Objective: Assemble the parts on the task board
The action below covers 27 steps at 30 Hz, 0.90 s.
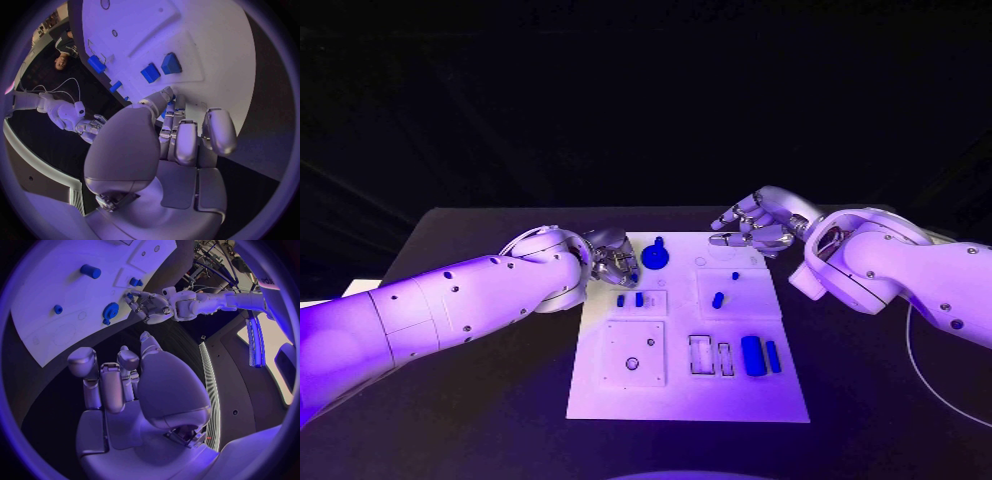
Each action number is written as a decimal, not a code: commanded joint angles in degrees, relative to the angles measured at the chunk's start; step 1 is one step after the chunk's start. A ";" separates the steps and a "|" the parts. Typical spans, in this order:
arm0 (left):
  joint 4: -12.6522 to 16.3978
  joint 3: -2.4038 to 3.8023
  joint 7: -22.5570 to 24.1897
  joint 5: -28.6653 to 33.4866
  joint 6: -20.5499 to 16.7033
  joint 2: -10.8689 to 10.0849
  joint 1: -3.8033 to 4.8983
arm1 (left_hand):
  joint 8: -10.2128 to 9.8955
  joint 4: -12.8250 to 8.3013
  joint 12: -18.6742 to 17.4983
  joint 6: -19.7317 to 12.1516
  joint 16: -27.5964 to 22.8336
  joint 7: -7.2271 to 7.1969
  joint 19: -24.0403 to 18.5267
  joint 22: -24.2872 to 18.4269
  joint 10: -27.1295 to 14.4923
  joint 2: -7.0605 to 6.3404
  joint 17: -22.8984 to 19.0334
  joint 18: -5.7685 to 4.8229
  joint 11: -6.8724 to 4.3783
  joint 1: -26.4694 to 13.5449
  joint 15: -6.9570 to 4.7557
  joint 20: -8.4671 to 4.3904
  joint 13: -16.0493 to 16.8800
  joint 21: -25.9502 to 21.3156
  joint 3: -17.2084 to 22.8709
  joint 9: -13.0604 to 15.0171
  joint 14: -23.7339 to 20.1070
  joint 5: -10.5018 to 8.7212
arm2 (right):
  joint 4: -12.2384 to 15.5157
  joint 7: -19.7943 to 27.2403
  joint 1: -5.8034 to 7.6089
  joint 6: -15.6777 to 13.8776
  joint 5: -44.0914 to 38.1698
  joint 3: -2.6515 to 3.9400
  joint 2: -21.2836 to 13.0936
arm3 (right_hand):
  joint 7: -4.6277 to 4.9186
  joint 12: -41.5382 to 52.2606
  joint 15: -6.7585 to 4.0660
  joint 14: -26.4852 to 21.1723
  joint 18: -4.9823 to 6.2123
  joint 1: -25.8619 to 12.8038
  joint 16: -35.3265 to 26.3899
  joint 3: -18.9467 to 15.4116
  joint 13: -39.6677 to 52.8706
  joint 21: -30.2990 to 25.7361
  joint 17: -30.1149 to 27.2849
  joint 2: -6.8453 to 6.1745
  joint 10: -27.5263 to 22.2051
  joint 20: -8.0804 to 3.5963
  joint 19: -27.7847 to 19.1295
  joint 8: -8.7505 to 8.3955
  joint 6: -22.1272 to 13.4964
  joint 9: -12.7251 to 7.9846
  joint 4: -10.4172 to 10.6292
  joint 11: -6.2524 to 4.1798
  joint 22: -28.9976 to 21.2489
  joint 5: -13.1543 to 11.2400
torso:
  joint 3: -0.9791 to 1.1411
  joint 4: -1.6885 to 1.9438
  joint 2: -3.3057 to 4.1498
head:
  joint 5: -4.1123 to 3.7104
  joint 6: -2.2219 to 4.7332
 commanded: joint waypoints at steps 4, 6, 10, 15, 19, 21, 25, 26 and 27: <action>0.03 0.01 -0.18 0.17 1.02 -0.16 -0.04 | -0.84 -0.04 -0.61 -1.82 -0.46 0.12 -0.41 3.09 -0.83 -0.67 -0.43 -0.69 0.43 -0.61 0.43 0.35 -0.04 -0.68 0.42 -0.50 -0.08 -0.34 | -0.04 0.39 -0.04 0.72 -0.19 0.00 -0.03 | 0.01 0.15 -0.40 2.70 0.30 0.03 -0.25 -0.14 -0.02 -0.21 0.05 0.53 0.06 0.04 -0.38 0.39 -0.18 0.05 0.21 -0.27 -0.06 0.30 | -0.01 -0.01 0.01 | -0.04 0.01; 0.05 0.01 -0.18 0.19 1.05 -0.21 -0.04 | -0.76 -0.02 -0.84 -1.79 -0.57 0.26 -0.52 2.98 -1.15 -0.78 -0.68 -0.65 0.57 -0.77 0.53 0.44 -0.09 -0.93 0.50 -0.52 -0.17 -0.34 | -0.11 0.36 -0.04 0.73 -0.19 0.00 -0.02 | 0.00 0.12 -0.41 2.69 0.33 0.04 -0.34 -0.26 -0.11 -0.31 -0.05 0.57 0.04 0.03 -0.43 0.42 -0.19 0.05 0.31 -0.27 -0.20 0.31 | -0.03 0.01 0.02 | -0.05 -0.01; 0.01 0.01 -0.23 0.31 0.95 -0.42 -0.03 | -0.92 -0.05 -1.03 -2.40 -0.65 0.26 -0.62 2.91 -1.37 -0.98 -0.88 -0.60 0.62 -0.92 0.62 0.54 -0.11 -1.15 0.60 -0.67 -0.27 -0.33 | -0.65 -0.01 -0.04 0.78 -0.51 0.00 0.03 | 0.00 0.08 -0.41 2.69 0.33 0.04 -0.34 -0.27 -0.14 -0.33 -0.04 0.56 0.02 0.03 -0.45 0.42 -0.19 0.05 0.31 -0.27 -0.24 0.31 | -0.02 -0.02 0.02 | -0.11 0.03; -0.09 0.01 -0.19 0.63 0.18 -1.10 -0.03 | -1.07 -0.23 -1.39 -5.71 -0.72 0.34 -0.78 2.84 -1.58 -1.39 -1.25 -0.50 0.58 -1.08 0.61 0.67 -0.06 -1.53 1.05 -1.13 -0.43 -0.32 | -1.85 -0.87 -0.06 1.07 -1.89 0.00 -0.01 | -0.02 -0.56 -0.41 2.63 0.39 0.14 -0.52 -0.29 -0.73 -0.52 -0.31 0.55 -0.38 0.03 -0.62 0.46 -0.14 0.06 0.29 -0.29 -0.55 0.35 | -0.03 0.01 0.05 | -0.14 0.03; 0.33 0.03 0.60 1.66 -0.90 -2.07 -0.03 | -1.01 -0.30 -1.49 -5.97 -1.07 0.43 -1.02 2.51 -1.70 -1.40 -1.96 -0.37 0.72 -1.02 0.67 0.69 -0.08 -2.17 1.17 -1.11 -0.63 -0.30 | -2.83 -2.03 -0.07 1.95 -4.84 0.00 -0.16 | -0.07 -9.68 -0.47 1.71 1.18 1.37 -3.02 -0.23 -8.65 -3.37 -3.48 0.86 -6.10 -0.02 -3.21 0.75 0.10 0.07 0.19 -0.34 -4.86 0.54 | -0.06 0.04 -0.01 | -0.26 -0.01; 0.73 0.12 2.08 3.98 -1.97 -2.81 -0.01 | -0.73 -0.39 -1.70 -5.74 -1.79 0.64 -1.56 1.83 -2.00 -1.29 -3.30 -0.12 0.95 -0.86 0.86 0.80 -0.12 -3.50 1.47 -0.99 -1.11 -0.28 | -3.25 -2.58 -0.08 2.68 -7.30 0.00 -0.29 | -0.03 -17.72 -0.50 0.88 1.78 3.03 -5.29 0.31 -15.37 -5.84 -6.08 1.14 -10.78 -0.05 -5.30 0.93 0.32 0.07 -0.13 -0.36 -8.32 0.55 | -0.10 0.00 0.01 | -0.29 -0.01; 1.80 0.30 8.21 15.38 -6.22 -4.94 0.02 | 0.52 -0.94 -2.21 -3.65 -7.08 1.30 -5.56 -2.63 -3.38 -0.92 -12.14 1.49 1.71 -0.27 1.48 1.31 -0.44 -12.16 2.88 -0.63 -5.09 -0.27 | -3.74 -3.51 -0.12 5.23 -14.87 0.00 -0.65 | 0.37 -28.88 -0.17 -0.51 2.36 7.37 -10.26 2.47 -24.25 -8.95 -11.67 1.04 -15.19 0.05 -7.41 1.10 0.78 0.03 -0.97 0.06 -12.28 -0.92 | -0.05 -0.10 -0.02 | -0.40 0.10; 2.11 0.33 10.72 19.75 -7.39 -5.51 0.03 | 0.81 -1.03 -2.24 -3.17 -8.99 1.51 -7.17 -4.37 -3.68 -0.83 -15.16 2.11 1.87 -0.27 1.61 1.44 -0.52 -15.52 3.25 -0.59 -6.56 -0.22 | -3.74 -3.71 -0.19 5.95 -17.20 -0.01 -0.76 | 0.59 -32.45 0.09 -0.47 2.41 8.47 -11.06 3.12 -27.71 -9.34 -12.40 0.72 -15.01 0.14 -7.38 1.18 1.03 0.01 -1.07 0.19 -12.61 -1.56 | -0.04 -0.12 -0.03 | -0.49 0.12; 2.54 0.34 14.04 25.79 -8.66 -6.17 0.04 | 1.04 -1.04 -2.32 -2.81 -11.93 1.78 -9.61 -6.88 -4.16 -0.63 -19.53 2.97 2.11 -0.32 1.81 1.60 -0.63 -20.36 3.66 -0.58 -8.92 -0.19 | -3.69 -3.94 -0.31 6.80 -20.17 -0.01 -0.88 | 0.41 -35.34 0.14 -0.30 2.47 9.47 -11.54 3.73 -30.71 -9.54 -12.77 0.26 -14.94 0.20 -7.23 1.16 1.49 -0.01 -1.23 0.32 -12.76 -1.99 | -0.05 -0.11 -0.03 | -0.54 0.12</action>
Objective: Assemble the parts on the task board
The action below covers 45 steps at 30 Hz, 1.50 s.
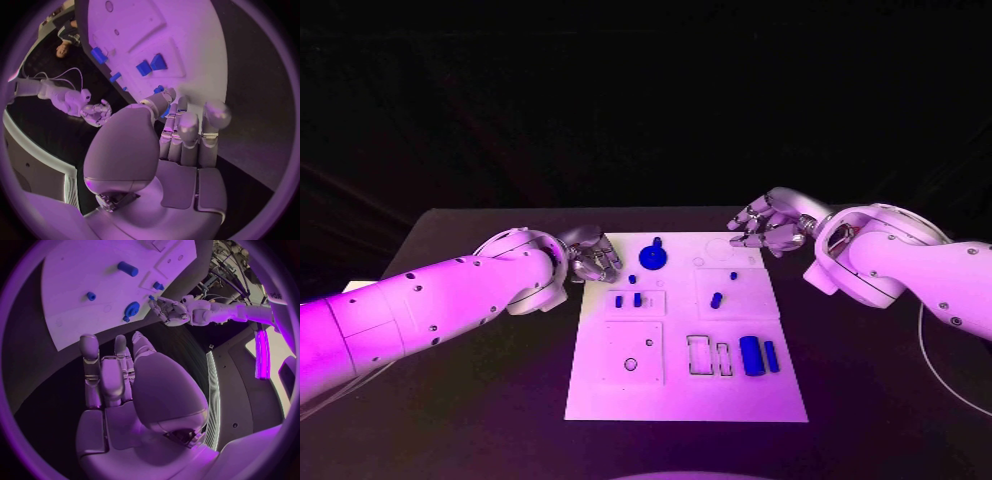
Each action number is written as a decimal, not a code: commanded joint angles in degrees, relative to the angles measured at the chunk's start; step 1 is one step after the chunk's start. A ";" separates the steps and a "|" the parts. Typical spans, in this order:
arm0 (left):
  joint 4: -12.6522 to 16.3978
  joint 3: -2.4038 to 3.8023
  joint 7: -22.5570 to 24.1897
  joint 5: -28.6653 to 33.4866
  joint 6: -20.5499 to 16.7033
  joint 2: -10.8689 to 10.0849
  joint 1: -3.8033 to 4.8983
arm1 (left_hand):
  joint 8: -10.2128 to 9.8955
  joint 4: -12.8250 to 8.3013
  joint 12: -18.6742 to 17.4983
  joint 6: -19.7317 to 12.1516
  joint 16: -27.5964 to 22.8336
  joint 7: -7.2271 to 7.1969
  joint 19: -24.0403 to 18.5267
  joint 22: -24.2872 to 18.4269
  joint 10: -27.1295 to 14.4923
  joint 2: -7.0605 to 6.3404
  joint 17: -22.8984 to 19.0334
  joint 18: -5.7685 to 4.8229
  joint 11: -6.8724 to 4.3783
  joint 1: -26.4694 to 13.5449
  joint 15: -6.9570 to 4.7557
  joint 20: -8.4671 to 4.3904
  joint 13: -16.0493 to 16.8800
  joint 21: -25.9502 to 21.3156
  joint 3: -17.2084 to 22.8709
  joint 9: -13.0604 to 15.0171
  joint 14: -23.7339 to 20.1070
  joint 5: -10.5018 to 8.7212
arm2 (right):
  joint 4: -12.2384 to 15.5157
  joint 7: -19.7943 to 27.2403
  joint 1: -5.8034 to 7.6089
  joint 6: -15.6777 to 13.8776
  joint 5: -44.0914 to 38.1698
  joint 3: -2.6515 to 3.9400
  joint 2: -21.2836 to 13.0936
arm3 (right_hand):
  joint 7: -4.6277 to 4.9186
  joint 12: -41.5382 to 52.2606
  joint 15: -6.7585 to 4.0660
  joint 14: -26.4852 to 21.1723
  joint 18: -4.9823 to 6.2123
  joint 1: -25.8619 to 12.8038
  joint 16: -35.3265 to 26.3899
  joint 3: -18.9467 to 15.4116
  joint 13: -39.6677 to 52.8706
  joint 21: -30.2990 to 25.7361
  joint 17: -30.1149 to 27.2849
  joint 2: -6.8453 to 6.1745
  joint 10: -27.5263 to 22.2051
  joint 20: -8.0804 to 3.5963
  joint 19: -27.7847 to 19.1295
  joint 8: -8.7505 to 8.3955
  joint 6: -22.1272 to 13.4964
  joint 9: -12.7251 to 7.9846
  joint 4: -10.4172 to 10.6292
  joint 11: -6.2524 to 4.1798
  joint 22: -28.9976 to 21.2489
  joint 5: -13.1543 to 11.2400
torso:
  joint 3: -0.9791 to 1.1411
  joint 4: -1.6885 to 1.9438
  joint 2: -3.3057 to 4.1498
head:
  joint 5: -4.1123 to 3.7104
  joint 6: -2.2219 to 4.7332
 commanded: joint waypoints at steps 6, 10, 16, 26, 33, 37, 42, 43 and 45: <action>4.09 -0.19 23.69 53.69 -8.27 -3.33 -0.02 | 1.46 1.28 1.86 2.23 -11.35 0.12 -9.84 -9.73 0.40 1.84 -16.40 3.31 -0.09 -1.61 0.37 0.68 0.33 -18.59 0.15 0.14 -9.04 -0.39 | 0.64 -2.85 -1.49 7.76 -25.41 -0.05 -0.45 | -0.42 -12.99 0.51 1.00 0.99 4.11 -1.67 3.48 -16.36 -0.79 -0.83 -2.45 2.17 0.14 0.92 -0.56 3.47 -0.16 -0.26 0.02 -0.36 -2.57 | -0.07 0.08 0.01 | -1.11 0.33; 6.84 -0.35 28.79 67.97 -7.55 -4.94 -0.79 | 2.08 1.95 4.39 2.60 -11.31 -0.45 -9.25 -10.66 1.78 2.53 -17.09 3.35 -0.91 -3.05 -0.22 0.24 1.35 -19.61 -1.81 0.12 -8.54 -0.31 | 1.08 -3.52 -2.64 9.17 -32.26 -0.07 -0.32 | -0.96 -15.42 0.22 1.35 0.90 4.41 -1.45 4.54 -20.98 -0.61 -0.27 -3.25 2.63 -0.12 1.36 -1.08 4.41 -0.13 -0.10 -0.19 0.08 -2.72 | -0.08 0.16 -0.05 | -1.53 0.44; 8.71 -0.41 31.16 73.59 -6.59 -6.16 -1.44 | 1.96 2.19 5.92 1.72 -11.27 -0.41 -8.51 -11.19 1.49 2.79 -17.61 3.21 -0.95 -3.70 -0.27 0.06 2.03 -20.04 -3.37 -0.13 -8.36 -0.32 | 0.88 -4.36 -3.48 10.48 -37.69 -0.22 0.63 | -1.29 -16.92 -0.39 1.51 0.88 4.55 -1.70 5.55 -24.42 -0.67 -0.31 -3.73 3.13 -0.64 1.46 -1.74 4.83 -0.14 0.02 -0.44 0.11 -2.73 | -0.08 0.15 -0.11 | -1.58 0.78; 9.79 -0.42 31.74 74.62 -5.53 -6.74 -1.67 | 1.95 2.14 6.35 1.43 -11.26 -0.35 -8.52 -11.64 1.14 2.90 -17.79 3.27 -0.91 -3.68 -0.23 0.05 2.22 -20.72 -3.78 -0.17 -8.38 -0.29 | -0.36 -4.36 -4.45 10.70 -39.70 -0.52 2.83 | -1.07 -17.88 -0.33 1.61 0.77 4.50 -1.90 6.65 -26.91 -0.40 -0.33 -3.66 3.50 -0.73 1.84 -2.40 4.96 -0.15 0.29 -0.32 0.59 -2.73 | 0.00 0.14 0.08 | -1.89 0.98; 10.07 -0.43 30.84 73.76 -4.51 -6.84 -1.70 | 1.94 2.09 6.74 1.07 -11.28 -0.23 -8.42 -11.92 0.53 3.00 -17.99 3.24 -0.80 -3.66 -0.15 0.09 2.40 -21.07 -4.22 -0.21 -8.51 -0.26 | -1.82 -4.10 -4.77 10.91 -39.30 -0.56 4.14 | -0.88 -18.32 -0.18 1.69 0.72 4.68 -1.93 8.15 -28.63 -0.22 -0.24 -3.15 4.08 -0.67 2.05 -2.74 5.28 -0.12 0.38 -0.15 0.83 -3.47 | 0.03 0.19 0.11 | -1.73 0.76; 10.20 -0.44 30.42 73.14 -4.19 -6.87 -1.72 | 1.93 2.05 6.91 0.88 -11.31 -0.14 -8.40 -12.04 0.23 3.05 -18.09 3.24 -0.75 -3.63 -0.09 0.11 2.48 -21.25 -4.40 -0.23 -8.61 -0.25 | -2.68 -3.77 -4.92 11.36 -38.87 -0.57 4.86 | -0.79 -18.46 -0.08 1.77 0.68 4.84 -1.75 9.13 -29.48 -0.04 0.03 -2.95 4.54 -0.60 2.22 -2.84 5.59 -0.09 0.30 -0.10 1.09 -3.66 | 0.05 0.14 0.10 | -1.62 0.62; 10.29 -0.45 30.21 72.89 -4.02 -6.96 -1.73 | 1.95 2.01 7.12 0.75 -11.34 -0.12 -8.38 -12.17 0.00 3.17 -18.20 3.23 -0.69 -3.56 -0.06 0.14 2.57 -21.42 -4.52 -0.23 -8.70 -0.23 | -3.33 -3.35 -5.15 11.93 -38.37 -0.57 5.46 | -0.81 -18.60 -0.05 1.80 0.69 4.87 -1.78 10.33 -30.43 0.06 0.04 -2.75 5.12 -0.55 2.25 -2.89 6.04 -0.05 0.20 -0.12 1.21 -3.84 | 0.08 0.07 0.10 | -1.60 0.52; 10.30 -0.45 30.19 72.87 -4.01 -6.97 -1.74 | 2.00 1.98 7.20 0.78 -11.35 -0.14 -8.37 -12.21 -0.04 3.24 -18.23 3.23 -0.71 -3.50 -0.06 0.15 2.60 -21.47 -4.53 -0.22 -8.73 -0.21 | -3.43 -3.29 -5.17 12.00 -38.28 -0.57 5.53 | -0.82 -18.62 -0.05 1.80 0.69 4.87 -1.78 10.54 -30.58 0.07 0.05 -2.72 5.23 -0.55 2.24 -2.89 6.13 -0.04 0.17 -0.14 1.22 -3.89 | 0.08 0.06 0.10 | -1.60 0.51; 10.33 -0.45 30.15 72.84 -3.98 -7.00 -1.74 | 2.01 1.97 7.23 0.79 -11.35 -0.14 -8.37 -12.23 -0.06 3.27 -18.25 3.23 -0.71 -3.47 -0.06 0.15 2.61 -21.49 -4.53 -0.21 -8.74 -0.21 | -3.72 -3.11 -5.23 12.17 -38.17 -0.57 5.72 | -0.83 -18.67 -0.07 1.80 0.70 4.86 -1.80 10.95 -30.87 0.09 0.04 -2.68 5.41 -0.55 2.22 -2.89 6.29 -0.03 0.12 -0.16 1.24 -3.99 | 0.04 0.05 0.06 | -1.61 0.44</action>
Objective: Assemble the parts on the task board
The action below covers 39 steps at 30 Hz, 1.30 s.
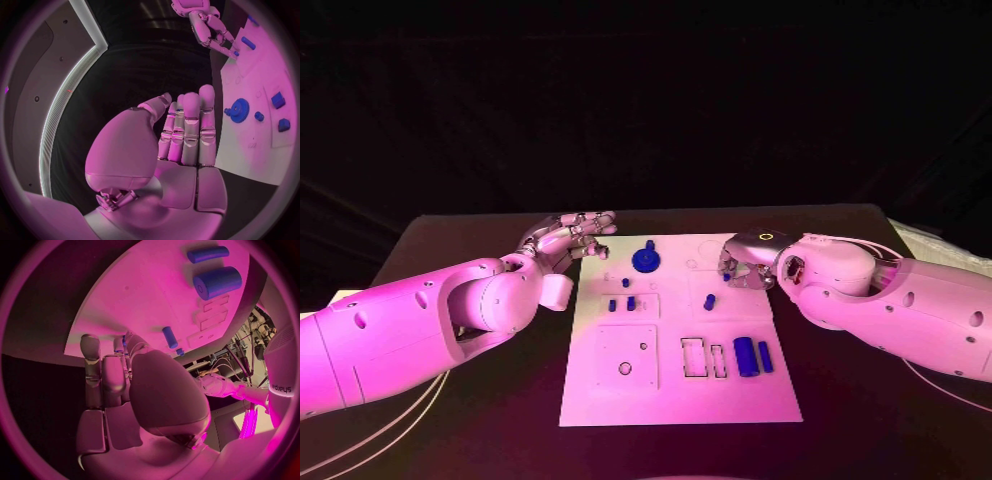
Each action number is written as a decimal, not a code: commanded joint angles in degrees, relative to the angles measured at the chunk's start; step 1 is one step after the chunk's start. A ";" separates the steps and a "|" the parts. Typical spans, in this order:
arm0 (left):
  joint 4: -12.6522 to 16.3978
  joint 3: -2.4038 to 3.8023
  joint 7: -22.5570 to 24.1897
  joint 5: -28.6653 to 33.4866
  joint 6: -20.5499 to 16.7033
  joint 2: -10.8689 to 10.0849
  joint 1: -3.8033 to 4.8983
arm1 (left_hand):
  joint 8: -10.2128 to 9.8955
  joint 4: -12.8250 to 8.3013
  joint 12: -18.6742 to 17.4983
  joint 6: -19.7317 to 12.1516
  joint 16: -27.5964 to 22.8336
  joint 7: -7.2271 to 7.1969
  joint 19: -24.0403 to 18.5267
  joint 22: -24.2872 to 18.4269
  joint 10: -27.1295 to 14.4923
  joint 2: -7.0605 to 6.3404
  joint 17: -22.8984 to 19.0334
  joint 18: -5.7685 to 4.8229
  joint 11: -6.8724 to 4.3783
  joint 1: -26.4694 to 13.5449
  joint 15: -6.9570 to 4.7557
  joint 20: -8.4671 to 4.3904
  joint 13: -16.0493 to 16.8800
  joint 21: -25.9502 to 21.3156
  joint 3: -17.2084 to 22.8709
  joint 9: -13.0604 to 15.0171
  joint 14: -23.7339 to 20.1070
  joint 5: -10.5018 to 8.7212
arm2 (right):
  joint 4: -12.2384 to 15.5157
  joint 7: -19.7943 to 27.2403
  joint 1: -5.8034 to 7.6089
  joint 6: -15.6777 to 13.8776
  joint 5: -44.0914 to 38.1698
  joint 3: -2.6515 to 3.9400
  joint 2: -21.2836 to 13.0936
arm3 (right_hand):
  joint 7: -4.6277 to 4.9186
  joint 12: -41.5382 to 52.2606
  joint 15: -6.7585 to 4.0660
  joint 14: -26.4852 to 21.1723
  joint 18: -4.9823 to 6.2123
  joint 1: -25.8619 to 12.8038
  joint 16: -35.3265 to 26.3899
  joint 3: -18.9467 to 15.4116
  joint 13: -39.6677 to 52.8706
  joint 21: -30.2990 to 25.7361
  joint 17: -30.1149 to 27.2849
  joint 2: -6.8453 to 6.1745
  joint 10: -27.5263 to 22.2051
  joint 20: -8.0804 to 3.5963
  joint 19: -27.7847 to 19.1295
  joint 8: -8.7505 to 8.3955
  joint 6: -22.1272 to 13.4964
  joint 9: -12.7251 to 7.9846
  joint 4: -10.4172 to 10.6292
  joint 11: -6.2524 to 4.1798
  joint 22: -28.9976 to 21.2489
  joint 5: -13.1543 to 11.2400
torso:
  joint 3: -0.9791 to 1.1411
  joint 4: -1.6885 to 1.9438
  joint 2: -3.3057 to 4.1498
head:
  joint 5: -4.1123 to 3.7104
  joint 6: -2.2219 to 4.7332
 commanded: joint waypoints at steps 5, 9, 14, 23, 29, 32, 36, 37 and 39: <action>0.23 0.03 0.21 -0.19 1.76 -0.01 -0.01 | 0.39 -0.06 0.79 -0.11 -0.21 -0.14 0.47 -0.23 -0.58 0.56 -0.22 0.65 -0.03 0.00 -0.15 -0.15 0.22 -0.44 -0.41 0.03 -0.36 0.08 | -1.24 1.02 -0.27 2.30 0.33 -0.01 0.83 | -0.15 -0.52 -0.20 1.38 0.71 -0.07 -0.21 2.12 -1.29 0.34 0.09 0.60 0.92 -0.11 0.20 -0.47 0.76 0.08 -0.14 0.05 0.16 -0.96 | -0.03 -0.03 -0.07 | -0.06 -0.17; 0.22 0.03 0.17 -0.21 1.80 -0.01 -0.01 | 0.44 -0.10 0.86 -0.07 -0.20 -0.15 0.49 -0.26 -0.62 0.57 -0.25 0.66 -0.04 0.03 -0.15 -0.15 0.25 -0.49 -0.45 0.04 -0.37 0.08 | -1.76 1.28 -0.46 2.93 0.70 -0.01 1.20 | -0.22 -0.63 -0.27 1.41 0.71 -0.30 -0.19 3.30 -1.82 0.40 0.17 0.89 1.31 -0.17 0.18 -0.45 1.13 0.12 -0.29 -0.07 0.24 -1.75 | -0.03 -0.01 -0.06 | -0.05 -0.26; 0.18 0.03 0.12 -0.36 1.77 -0.09 -0.01 | 0.44 -0.10 0.86 -0.07 -0.20 -0.15 0.49 -0.26 -0.62 0.57 -0.25 0.66 -0.04 0.03 -0.15 -0.15 0.25 -0.49 -0.45 0.04 -0.37 0.08 | -2.09 1.44 -0.63 3.44 0.93 -0.01 1.44 | -0.34 -0.69 -0.36 1.50 0.66 -0.52 0.04 4.48 -2.01 0.66 0.46 1.07 1.85 -0.23 0.36 -0.33 1.69 0.20 -0.64 -0.17 0.62 -2.33 | -0.05 -0.05 -0.06 | -0.06 -0.36; 0.11 0.03 0.12 -0.72 0.87 -0.16 -0.01 | 0.16 -0.36 1.03 -1.14 -0.19 0.28 0.59 -0.55 -2.20 0.50 -0.52 0.60 0.37 0.20 0.08 -0.07 0.29 -0.88 -0.77 -0.13 -0.56 0.15 | -2.24 1.32 -0.74 1.64 1.57 -0.01 1.58 | -0.37 -0.69 -0.34 1.96 0.15 -0.78 1.21 8.20 -2.01 2.62 1.75 2.08 3.82 -0.28 1.93 0.08 3.24 0.50 -2.02 -0.34 3.49 -4.94 | -0.05 -0.04 -0.12 | -0.07 -0.44; 0.02 0.03 0.25 -0.76 -0.15 -0.18 -0.01 | 0.17 -0.55 1.31 -1.52 -0.15 0.45 0.58 -0.69 -2.92 0.63 -0.65 0.58 0.56 0.41 0.22 0.03 0.36 -1.12 -0.85 -0.14 -0.76 0.19 | -0.97 1.29 -0.85 -3.87 5.29 0.06 0.62 | 0.34 -1.42 -0.11 1.98 -0.25 -1.98 1.37 12.46 -2.03 4.48 1.55 1.46 4.64 0.16 3.10 -0.20 3.40 0.57 -3.51 0.06 5.86 -5.87 | -0.02 0.03 -0.12 | -0.02 -0.44; -0.07 0.03 0.28 -0.76 -0.57 -0.23 -0.01 | 0.18 -0.61 1.42 -1.66 -0.14 0.52 0.57 -0.74 -3.18 0.67 -0.70 0.57 0.62 0.46 0.28 0.07 0.39 -1.20 -0.88 -0.14 -0.84 0.21 | -0.36 1.13 -0.84 -5.35 6.28 0.14 0.16 | 0.48 -1.57 0.02 1.96 -0.24 -2.59 1.46 13.23 -2.02 4.70 1.55 1.07 4.81 0.30 3.14 -0.23 3.47 0.60 -3.80 0.29 6.09 -5.94 | -0.07 -0.05 -0.16 | -0.07 -0.49; -0.13 0.03 0.72 -0.76 -1.47 -0.26 -0.01 | 0.24 -0.73 1.67 -1.87 -0.11 0.61 0.53 -0.83 -3.62 0.80 -0.78 0.56 0.72 0.60 0.37 0.15 0.46 -1.35 -0.89 -0.13 -1.03 0.26 | 0.66 0.38 -0.76 -7.21 7.85 0.40 -0.52 | 0.47 -1.80 0.05 1.94 -0.26 -3.33 1.62 14.17 -2.02 4.91 1.62 0.68 4.90 0.47 3.12 -0.28 3.53 0.63 -4.15 0.34 6.31 -6.07 | -0.08 -0.02 -0.10 | -0.01 -0.55; -0.15 0.03 0.85 -0.77 -1.63 -0.25 -0.02 | 0.27 -0.82 1.81 -2.01 -0.08 0.67 0.51 -0.87 -3.87 0.84 -0.83 0.55 0.77 0.70 0.42 0.19 0.49 -1.43 -0.89 -0.13 -1.14 0.31 | 0.86 0.19 -0.72 -7.46 8.17 0.46 -0.68 | 0.48 -1.82 0.06 1.94 -0.26 -3.45 1.65 14.26 -2.02 4.93 1.65 0.63 4.92 0.49 3.11 -0.29 3.54 0.64 -4.17 0.35 6.33 -6.11 | -0.06 0.00 -0.11 | 0.01 -0.55; -0.18 0.03 1.05 -0.77 -1.90 -0.22 -0.02 | 0.30 -0.93 1.96 -2.23 -0.06 0.77 0.46 -0.92 -4.27 0.90 -0.89 0.55 0.88 0.80 0.49 0.24 0.52 -1.53 -0.89 -0.13 -1.31 0.37 | 1.21 -0.14 -0.61 -7.87 8.61 0.56 -0.98 | 0.51 -1.93 0.12 1.94 -0.26 -3.96 1.77 14.61 -2.02 5.01 1.73 0.44 4.96 0.55 3.09 -0.30 3.58 0.66 -4.25 0.39 6.41 -6.32 | -0.05 -0.01 -0.13 | 0.00 -0.50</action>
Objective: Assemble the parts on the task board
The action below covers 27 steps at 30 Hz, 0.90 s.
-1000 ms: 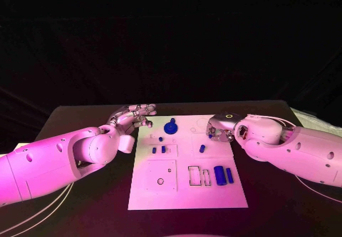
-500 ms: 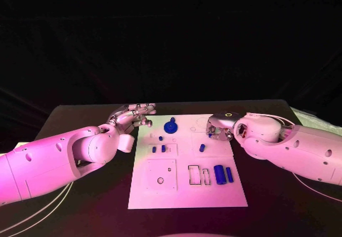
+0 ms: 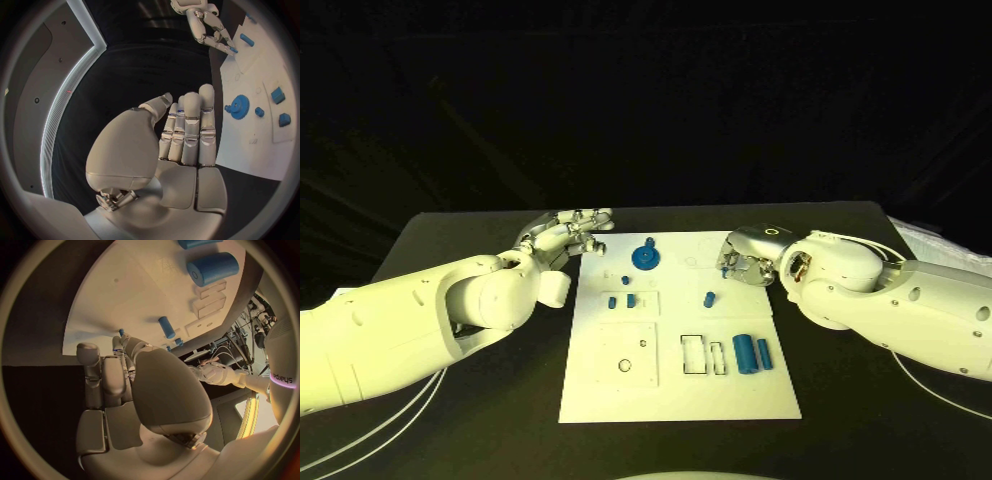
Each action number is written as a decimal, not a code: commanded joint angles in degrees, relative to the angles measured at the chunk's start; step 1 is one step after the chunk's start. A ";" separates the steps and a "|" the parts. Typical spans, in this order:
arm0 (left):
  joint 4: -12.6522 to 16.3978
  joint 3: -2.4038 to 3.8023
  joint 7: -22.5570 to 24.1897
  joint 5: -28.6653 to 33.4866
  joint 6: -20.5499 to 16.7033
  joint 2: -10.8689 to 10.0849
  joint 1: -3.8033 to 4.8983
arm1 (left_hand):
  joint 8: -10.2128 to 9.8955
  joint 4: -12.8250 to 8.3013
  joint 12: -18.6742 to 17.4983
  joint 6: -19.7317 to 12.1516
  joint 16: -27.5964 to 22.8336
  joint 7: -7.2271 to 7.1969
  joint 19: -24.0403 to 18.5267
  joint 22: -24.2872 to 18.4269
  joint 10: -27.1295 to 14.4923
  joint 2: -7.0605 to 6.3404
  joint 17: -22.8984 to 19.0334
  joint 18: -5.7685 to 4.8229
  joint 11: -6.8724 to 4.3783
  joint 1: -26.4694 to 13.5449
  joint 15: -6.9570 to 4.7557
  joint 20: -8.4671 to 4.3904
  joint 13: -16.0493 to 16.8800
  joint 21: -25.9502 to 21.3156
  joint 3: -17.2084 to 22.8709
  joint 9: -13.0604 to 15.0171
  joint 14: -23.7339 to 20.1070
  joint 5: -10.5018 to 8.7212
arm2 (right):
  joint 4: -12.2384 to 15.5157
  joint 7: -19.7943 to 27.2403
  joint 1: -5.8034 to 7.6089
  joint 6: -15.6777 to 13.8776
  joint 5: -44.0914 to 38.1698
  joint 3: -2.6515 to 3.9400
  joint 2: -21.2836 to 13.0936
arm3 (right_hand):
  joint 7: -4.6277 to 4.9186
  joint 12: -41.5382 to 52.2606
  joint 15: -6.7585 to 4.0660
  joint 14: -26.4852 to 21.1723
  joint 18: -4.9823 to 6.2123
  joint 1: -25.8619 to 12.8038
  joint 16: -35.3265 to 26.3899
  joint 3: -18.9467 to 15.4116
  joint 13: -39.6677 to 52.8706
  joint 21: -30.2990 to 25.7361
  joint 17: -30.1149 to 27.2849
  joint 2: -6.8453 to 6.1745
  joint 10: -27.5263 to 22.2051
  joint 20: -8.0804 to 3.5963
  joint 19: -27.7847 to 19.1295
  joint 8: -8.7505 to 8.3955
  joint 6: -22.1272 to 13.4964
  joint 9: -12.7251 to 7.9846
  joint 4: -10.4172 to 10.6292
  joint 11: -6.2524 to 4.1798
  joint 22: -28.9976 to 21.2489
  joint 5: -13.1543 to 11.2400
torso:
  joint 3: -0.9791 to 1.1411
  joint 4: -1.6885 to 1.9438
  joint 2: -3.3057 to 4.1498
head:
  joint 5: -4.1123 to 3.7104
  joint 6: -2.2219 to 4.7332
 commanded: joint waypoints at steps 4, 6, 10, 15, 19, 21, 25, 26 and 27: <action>-0.02 0.04 1.25 -0.33 -1.37 0.12 0.00 | 0.18 -0.35 0.53 -0.87 -0.01 0.12 -0.10 -0.17 -1.06 0.38 -0.18 0.54 0.25 0.28 0.15 0.34 0.13 -0.40 -0.23 -0.04 -0.77 0.44 | 1.47 -1.02 0.31 -3.61 3.23 0.26 -0.97 | 0.24 -0.40 0.16 1.93 -0.26 -1.08 0.25 0.59 -0.09 0.44 0.08 -0.06 0.46 0.40 0.21 0.18 0.19 0.13 -0.12 0.18 0.18 -0.61 | -0.02 0.01 0.03 | 0.00 0.03; -0.05 0.04 1.28 -0.33 -1.45 0.13 0.00 | 0.19 -0.37 0.57 -0.91 -0.01 0.13 -0.11 -0.18 -1.14 0.38 -0.20 0.54 0.27 0.28 0.16 0.36 0.13 -0.42 -0.24 -0.04 -0.81 0.44 | 2.08 -1.14 0.42 -3.85 3.43 0.35 -1.42 | 0.24 -0.40 0.16 1.93 -0.26 -1.09 0.26 0.60 -0.09 0.44 0.08 -0.07 0.47 0.40 0.21 0.18 0.19 0.13 -0.13 0.18 0.18 -0.62 | 0.01 0.02 0.04 | 0.04 0.03; -0.10 0.04 1.26 -0.33 -1.51 0.13 0.00 | 0.25 -0.41 0.72 -1.04 0.02 0.18 -0.19 -0.21 -1.40 0.39 -0.24 0.53 0.33 0.29 0.22 0.41 0.17 -0.51 -0.28 -0.04 -0.99 0.45 | 4.04 -1.25 0.60 -4.18 4.20 0.54 -2.32 | 0.27 -0.47 0.20 1.93 -0.27 -1.37 0.35 0.81 -0.09 0.52 0.16 -0.22 0.49 0.44 0.23 0.18 0.22 0.15 -0.24 0.21 0.28 -0.82 | -0.01 0.04 0.02 | 0.06 0.00; -0.18 0.04 1.20 -0.33 -1.51 0.17 0.00 | 0.26 -0.42 0.76 -1.07 0.03 0.19 -0.21 -0.21 -1.45 0.39 -0.24 0.53 0.34 0.28 0.23 0.42 0.17 -0.52 -0.29 -0.04 -1.03 0.45 | 7.89 -1.12 0.72 -4.31 5.35 0.66 -2.67 | 0.28 -0.51 0.22 1.94 -0.28 -1.47 0.44 0.89 -0.09 0.57 0.24 -0.36 0.49 0.46 0.24 0.19 0.26 0.17 -0.35 0.22 0.34 -0.87 | -0.04 -0.01 -0.01 | 0.21 -0.04; -0.21 0.03 1.10 -0.33 -1.35 0.33 -0.01 | 0.32 -0.45 0.91 -1.17 0.06 0.23 -0.27 -0.24 -1.65 0.41 -0.28 0.53 0.38 0.28 0.28 0.46 0.20 -0.59 -0.32 -0.03 -1.17 0.46 | 10.53 -0.81 0.56 -3.49 6.39 0.68 -1.99 | 0.31 -0.56 0.23 1.95 -0.26 -1.56 0.51 0.96 -0.09 0.55 0.30 -0.46 0.47 0.47 0.20 0.19 0.26 0.17 -0.45 0.24 0.28 -0.88 | -0.03 0.10 -0.01 | 0.43 -0.01; -0.17 0.03 1.01 -0.33 -1.28 0.38 -0.01 | 0.32 -0.45 0.91 -1.17 0.06 0.23 -0.27 -0.24 -1.65 0.41 -0.28 0.53 0.38 0.28 0.28 0.46 0.20 -0.59 -0.32 -0.03 -1.17 0.46 | 11.51 -0.49 0.41 -2.96 7.41 0.67 -1.36 | 0.33 -0.59 0.24 1.94 -0.25 -1.67 0.47 0.99 -0.09 0.52 0.24 -0.56 0.46 0.49 0.15 0.18 0.26 0.18 -0.49 0.26 0.22 -0.89 | -0.05 0.07 0.00 | 0.73 0.06; -0.07 0.03 0.93 -0.33 -1.17 0.47 -0.01 | 0.36 -0.47 1.02 -1.24 0.08 0.26 -0.31 -0.26 -1.77 0.43 -0.30 0.53 0.41 0.28 0.30 0.48 0.23 -0.64 -0.34 -0.03 -1.25 0.47 | 12.69 0.14 -0.10 -2.26 8.23 0.61 0.17 | 0.36 -0.65 0.26 1.93 -0.23 -1.74 0.48 1.06 -0.10 0.47 0.22 -0.60 0.41 0.50 0.08 0.16 0.24 0.18 -0.58 0.28 0.13 -0.83 | -0.14 0.02 -0.01 | 1.24 -0.09; -0.05 0.03 0.91 -0.33 -1.13 0.51 -0.01 | 0.36 -0.47 1.02 -1.24 0.08 0.26 -0.31 -0.26 -1.77 0.43 -0.30 0.53 0.41 0.28 0.30 0.48 0.23 -0.64 -0.34 -0.03 -1.25 0.47 | 12.83 0.30 -0.28 -2.13 8.28 0.60 0.57 | 0.37 -0.68 0.27 1.93 -0.22 -1.77 0.48 1.11 -0.10 0.48 0.21 -0.63 0.38 0.51 0.07 0.15 0.21 0.18 -0.64 0.30 0.13 -0.79 | -0.15 0.03 -0.02 | 1.42 -0.20; -0.03 0.03 0.91 -0.33 -1.10 0.54 -0.01 | 0.36 -0.47 1.02 -1.24 0.08 0.26 -0.31 -0.26 -1.77 0.43 -0.30 0.53 0.41 0.28 0.30 0.48 0.23 -0.64 -0.34 -0.03 -1.25 0.47 | 12.92 0.50 -0.53 -1.99 8.29 0.57 1.06 | 0.38 -0.69 0.27 1.93 -0.22 -1.77 0.48 1.13 -0.10 0.48 0.20 -0.64 0.37 0.51 0.07 0.14 0.21 0.18 -0.65 0.30 0.13 -0.79 | -0.17 0.04 -0.03 | 1.53 -0.26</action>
